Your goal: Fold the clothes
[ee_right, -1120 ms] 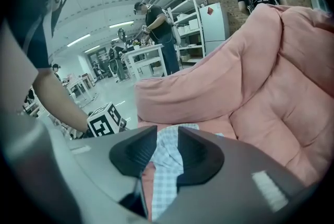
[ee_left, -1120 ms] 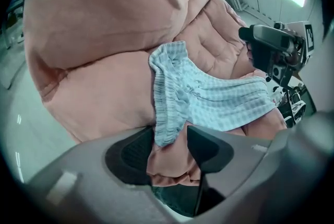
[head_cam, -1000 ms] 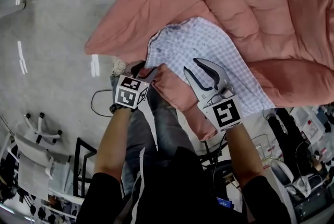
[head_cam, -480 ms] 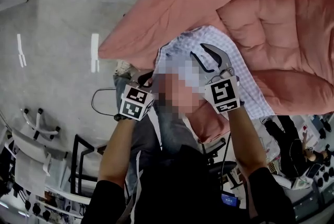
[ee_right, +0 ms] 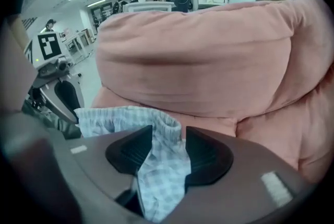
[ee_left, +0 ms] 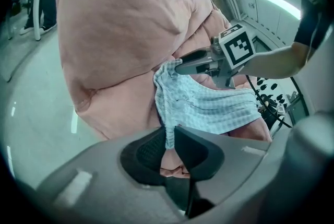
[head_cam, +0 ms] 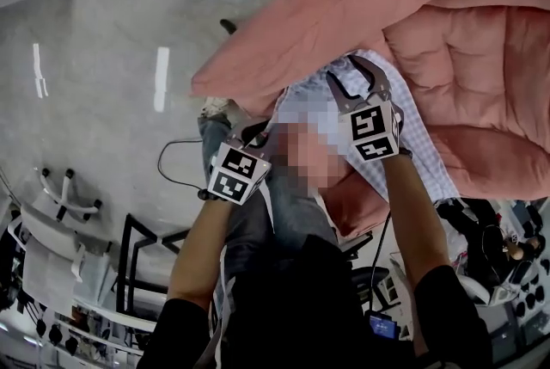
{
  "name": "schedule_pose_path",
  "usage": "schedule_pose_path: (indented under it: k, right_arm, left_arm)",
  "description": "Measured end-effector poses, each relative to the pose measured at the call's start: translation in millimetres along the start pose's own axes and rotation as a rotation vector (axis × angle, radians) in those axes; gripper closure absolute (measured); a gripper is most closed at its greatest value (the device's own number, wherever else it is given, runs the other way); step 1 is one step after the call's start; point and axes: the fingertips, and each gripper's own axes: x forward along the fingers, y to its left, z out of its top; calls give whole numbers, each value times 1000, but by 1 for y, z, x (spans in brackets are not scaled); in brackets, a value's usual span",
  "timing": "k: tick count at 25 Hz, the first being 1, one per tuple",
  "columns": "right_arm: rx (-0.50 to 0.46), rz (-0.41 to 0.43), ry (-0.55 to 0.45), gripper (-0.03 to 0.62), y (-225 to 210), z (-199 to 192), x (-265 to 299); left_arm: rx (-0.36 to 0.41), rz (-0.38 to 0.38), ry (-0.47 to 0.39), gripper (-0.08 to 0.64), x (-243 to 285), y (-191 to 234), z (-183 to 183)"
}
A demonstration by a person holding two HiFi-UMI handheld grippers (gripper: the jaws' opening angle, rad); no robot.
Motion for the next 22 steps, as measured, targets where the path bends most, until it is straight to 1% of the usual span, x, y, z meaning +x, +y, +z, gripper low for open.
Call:
schedule_pose_path:
  k: [2,4,6,11,16,20,22]
  right_arm:
    - [3,-17,38,409,9,-7,8]
    - [1,-28,47,479,19,-12,11]
    - [17,-43,48,535,24,-16,4]
    - [39,-73,3,546,23,-6,-21]
    - [94,-141,-47,546,18,7,-54]
    - [105,-168,-77,546,11,2,-82]
    - [120,-185,-81,546,8,1,-102]
  left_arm:
    - [6,2,-5,502,-5,1,-8]
    - [15,9,-13,503,-8,3,-21]
    - [24,19,-16,508,-12,2,-26]
    - [56,56,-8,517,-21,-1,-19]
    - [98,67,2,515,-39,-3,-13]
    - [146,65,26,515,-47,-14,-7]
    - [180,68,34,515,-57,-25,6]
